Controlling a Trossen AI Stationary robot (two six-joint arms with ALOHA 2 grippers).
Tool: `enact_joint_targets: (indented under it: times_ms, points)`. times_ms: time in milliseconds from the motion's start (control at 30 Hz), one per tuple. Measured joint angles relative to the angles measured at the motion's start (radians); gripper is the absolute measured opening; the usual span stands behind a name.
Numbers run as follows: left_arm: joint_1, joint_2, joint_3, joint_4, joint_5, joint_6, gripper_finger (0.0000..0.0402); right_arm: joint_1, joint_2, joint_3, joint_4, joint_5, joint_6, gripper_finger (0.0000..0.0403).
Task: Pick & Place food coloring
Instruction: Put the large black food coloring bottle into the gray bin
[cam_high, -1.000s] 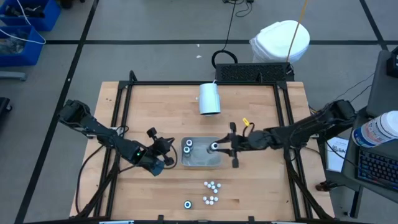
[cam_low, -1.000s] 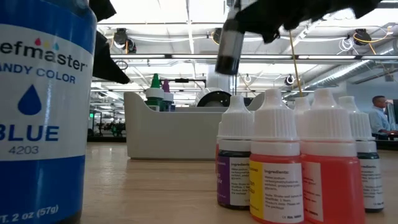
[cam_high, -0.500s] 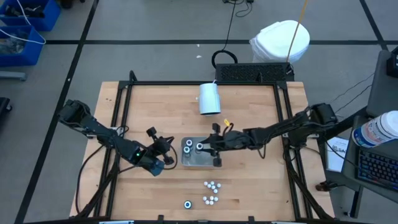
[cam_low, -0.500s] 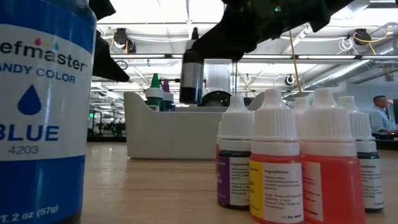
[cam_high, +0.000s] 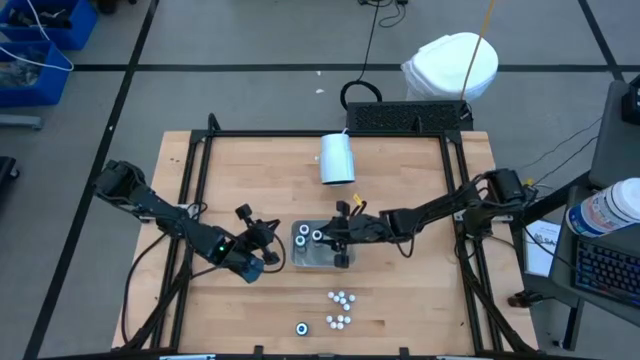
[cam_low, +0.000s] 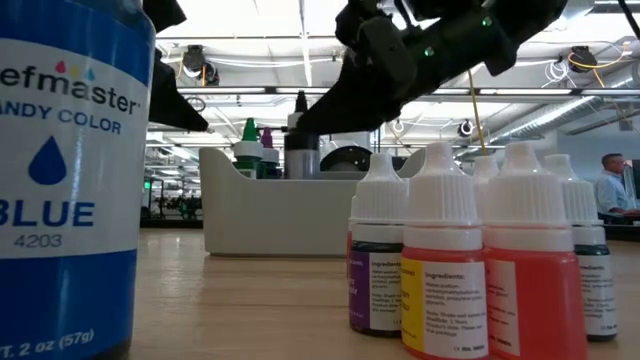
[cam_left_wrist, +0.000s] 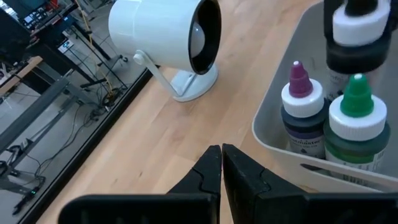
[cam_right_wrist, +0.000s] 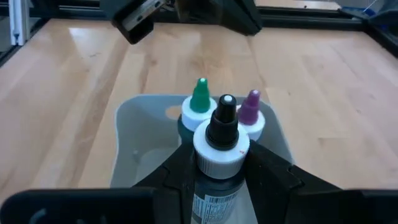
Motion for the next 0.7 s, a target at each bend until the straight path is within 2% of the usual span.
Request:
enact_joint_targets:
  times_ms: [567,700]
  points:
    - [0.0,0.0,0.0,0.001,0.003,-0.033,0.0024,-0.031,0.03,-0.001,0.009,0.004,-0.002,0.0105]
    - [0.0,0.0,0.0,0.001,0.003,-0.025,0.0024,-0.031,0.03,-0.001,0.008,0.032,-0.002,0.0105]
